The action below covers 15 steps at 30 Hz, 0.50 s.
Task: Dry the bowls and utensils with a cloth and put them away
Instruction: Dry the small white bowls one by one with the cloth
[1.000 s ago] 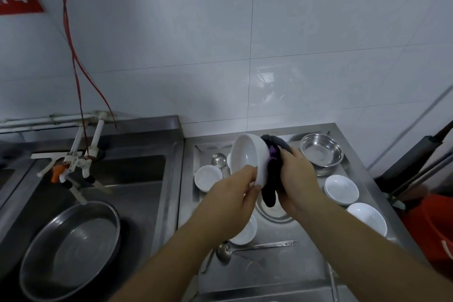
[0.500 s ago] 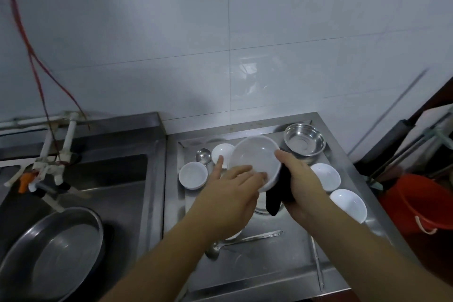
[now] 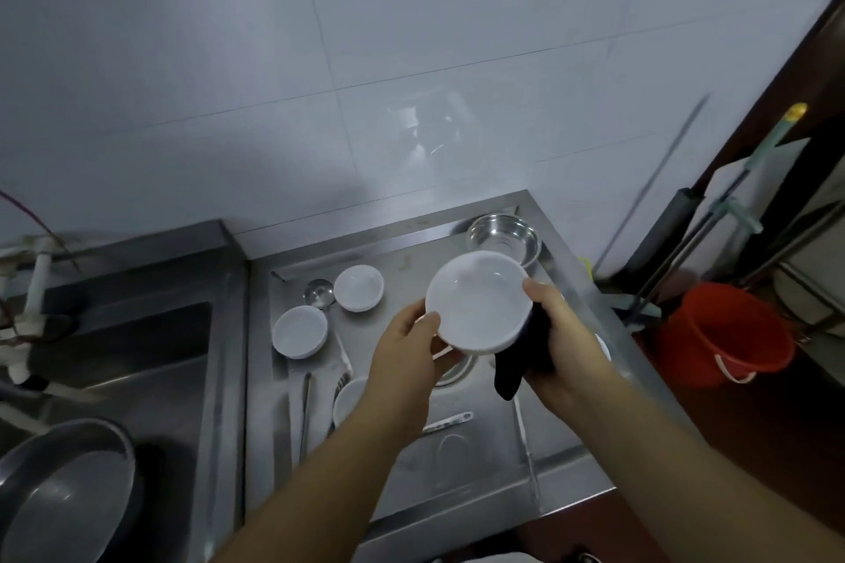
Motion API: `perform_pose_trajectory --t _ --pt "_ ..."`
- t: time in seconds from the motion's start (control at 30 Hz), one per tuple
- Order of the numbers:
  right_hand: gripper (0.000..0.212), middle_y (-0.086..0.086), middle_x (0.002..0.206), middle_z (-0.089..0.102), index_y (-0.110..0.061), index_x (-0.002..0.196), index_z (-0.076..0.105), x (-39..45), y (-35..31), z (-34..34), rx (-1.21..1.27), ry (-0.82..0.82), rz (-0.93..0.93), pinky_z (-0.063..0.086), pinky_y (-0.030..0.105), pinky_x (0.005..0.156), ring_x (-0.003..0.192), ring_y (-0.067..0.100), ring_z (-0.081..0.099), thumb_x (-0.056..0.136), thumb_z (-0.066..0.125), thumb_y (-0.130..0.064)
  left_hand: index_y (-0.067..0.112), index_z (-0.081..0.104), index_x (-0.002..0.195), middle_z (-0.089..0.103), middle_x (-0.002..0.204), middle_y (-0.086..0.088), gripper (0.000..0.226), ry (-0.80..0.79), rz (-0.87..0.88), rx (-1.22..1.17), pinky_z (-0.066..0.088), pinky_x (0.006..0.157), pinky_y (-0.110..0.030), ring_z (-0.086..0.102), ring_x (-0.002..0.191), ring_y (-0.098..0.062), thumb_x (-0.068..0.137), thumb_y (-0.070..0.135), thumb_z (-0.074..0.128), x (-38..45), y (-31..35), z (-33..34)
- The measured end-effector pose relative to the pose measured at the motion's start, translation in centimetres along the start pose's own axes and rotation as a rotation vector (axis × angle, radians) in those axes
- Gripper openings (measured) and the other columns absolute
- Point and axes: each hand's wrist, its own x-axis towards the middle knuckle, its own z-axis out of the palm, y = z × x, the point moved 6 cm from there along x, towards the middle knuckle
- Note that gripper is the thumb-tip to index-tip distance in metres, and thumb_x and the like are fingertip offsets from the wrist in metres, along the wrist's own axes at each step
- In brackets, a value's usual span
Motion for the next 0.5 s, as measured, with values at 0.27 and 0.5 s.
perform_pose_trajectory --t 0.27,0.5 --pt "0.037 0.015 0.097 0.067 -0.004 0.128 0.065 -0.9 -5.5 -14.1 0.011 0.225 -0.071 0.058 0.041 0.072 0.081 0.028 0.069 0.094 0.074 -0.016 0.023 0.074 0.120 0.079 0.114 -0.005 0.023 0.023 -0.045 -0.035 0.064 0.074 -0.031 0.078 0.102 -0.025 0.106 0.013 0.058 -1.4 -5.2 11.3" --pt "0.046 0.014 0.096 0.074 -0.014 0.116 0.066 -1.0 -9.6 -26.9 -0.069 0.456 -0.186 0.060 0.038 0.063 0.078 0.026 0.072 0.077 0.086 0.001 0.018 0.070 0.129 0.073 0.126 -0.015 0.031 -0.004 -0.079 0.033 0.064 0.078 -0.032 0.075 0.111 -0.028 0.102 0.007 0.059 -1.8 -10.5 21.0"
